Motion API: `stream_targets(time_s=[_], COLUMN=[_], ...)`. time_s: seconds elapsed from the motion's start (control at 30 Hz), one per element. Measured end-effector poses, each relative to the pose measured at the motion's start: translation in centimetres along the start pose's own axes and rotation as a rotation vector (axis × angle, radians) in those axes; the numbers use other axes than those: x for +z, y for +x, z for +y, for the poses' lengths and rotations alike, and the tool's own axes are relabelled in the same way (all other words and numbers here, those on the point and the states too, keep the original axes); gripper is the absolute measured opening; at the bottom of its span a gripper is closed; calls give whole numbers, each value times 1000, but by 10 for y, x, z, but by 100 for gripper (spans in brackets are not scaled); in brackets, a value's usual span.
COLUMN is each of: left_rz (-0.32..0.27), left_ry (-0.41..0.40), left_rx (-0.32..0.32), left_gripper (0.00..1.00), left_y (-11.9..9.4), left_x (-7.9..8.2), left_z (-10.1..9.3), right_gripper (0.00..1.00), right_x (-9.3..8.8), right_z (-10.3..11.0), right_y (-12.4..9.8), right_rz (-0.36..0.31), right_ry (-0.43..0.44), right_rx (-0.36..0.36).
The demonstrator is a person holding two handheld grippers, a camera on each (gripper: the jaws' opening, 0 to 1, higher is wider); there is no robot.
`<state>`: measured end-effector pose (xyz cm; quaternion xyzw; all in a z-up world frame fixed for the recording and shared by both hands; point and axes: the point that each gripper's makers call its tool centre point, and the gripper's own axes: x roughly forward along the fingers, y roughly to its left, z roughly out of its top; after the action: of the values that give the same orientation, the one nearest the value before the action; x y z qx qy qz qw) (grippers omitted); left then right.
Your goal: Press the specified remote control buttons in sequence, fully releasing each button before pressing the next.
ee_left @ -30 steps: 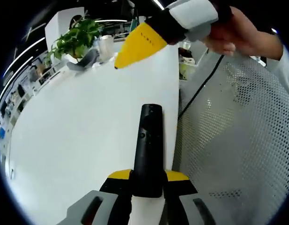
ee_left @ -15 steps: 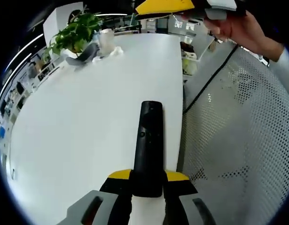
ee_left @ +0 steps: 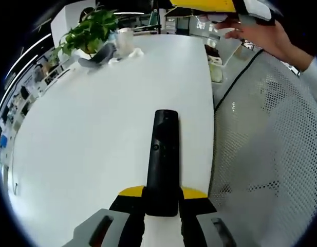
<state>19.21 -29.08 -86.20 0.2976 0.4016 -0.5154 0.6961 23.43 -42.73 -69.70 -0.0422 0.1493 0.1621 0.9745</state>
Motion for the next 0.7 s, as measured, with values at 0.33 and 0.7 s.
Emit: stream_targets(time_s=[0.33, 0.7], left_rz=[47, 57], left_ry=[22, 20], left_rx=[20, -8], left_gripper=[24, 24], left_y=[-3, -2], left_x=[-4, -3], left_z=[41, 62], right_gripper=[90, 84], right_x=[-3, -14], right_z=[9, 12], right_y=[-3, 1], right_rz=[1, 44], right_ry=[17, -3], right_rx=[9, 19])
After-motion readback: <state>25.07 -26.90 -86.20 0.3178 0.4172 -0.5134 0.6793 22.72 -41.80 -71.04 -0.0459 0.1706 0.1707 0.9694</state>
